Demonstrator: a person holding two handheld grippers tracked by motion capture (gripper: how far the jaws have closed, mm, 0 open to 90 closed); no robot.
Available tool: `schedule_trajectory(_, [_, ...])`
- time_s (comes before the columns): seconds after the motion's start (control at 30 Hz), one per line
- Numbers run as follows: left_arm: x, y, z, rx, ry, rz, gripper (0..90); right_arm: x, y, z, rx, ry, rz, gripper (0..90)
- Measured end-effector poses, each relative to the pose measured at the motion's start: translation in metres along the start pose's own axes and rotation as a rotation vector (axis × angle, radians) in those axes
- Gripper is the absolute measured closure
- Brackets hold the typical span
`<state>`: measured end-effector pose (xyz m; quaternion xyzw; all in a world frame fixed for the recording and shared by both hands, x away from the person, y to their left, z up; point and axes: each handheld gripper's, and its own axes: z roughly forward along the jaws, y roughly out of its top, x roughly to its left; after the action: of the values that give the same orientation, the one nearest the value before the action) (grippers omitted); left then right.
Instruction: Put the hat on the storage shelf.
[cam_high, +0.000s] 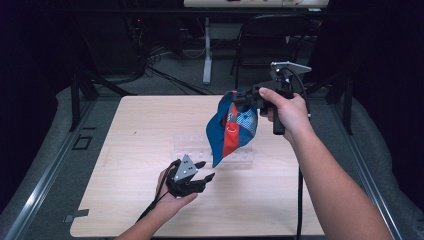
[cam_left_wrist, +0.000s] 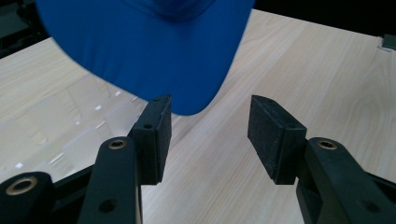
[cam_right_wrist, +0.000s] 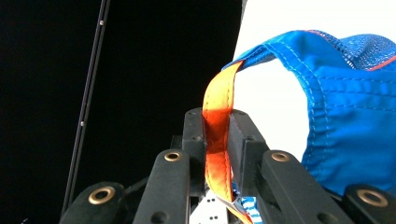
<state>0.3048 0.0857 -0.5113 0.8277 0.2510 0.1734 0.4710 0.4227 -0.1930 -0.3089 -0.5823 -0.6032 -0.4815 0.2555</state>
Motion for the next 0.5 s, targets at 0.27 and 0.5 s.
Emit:
schedule_trajectory(0.27, [-0.004,0.002,0.012,0.004,0.064,0.049,75.5,0.002,-0.001,0.004,0.015,-0.005,-0.010,78.3])
schedule_trajectory(0.5, [0.006,0.002,0.005,-0.012,0.100,0.039,86.9,0.003,-0.003,0.004,0.016,0.005,-0.016,78.3])
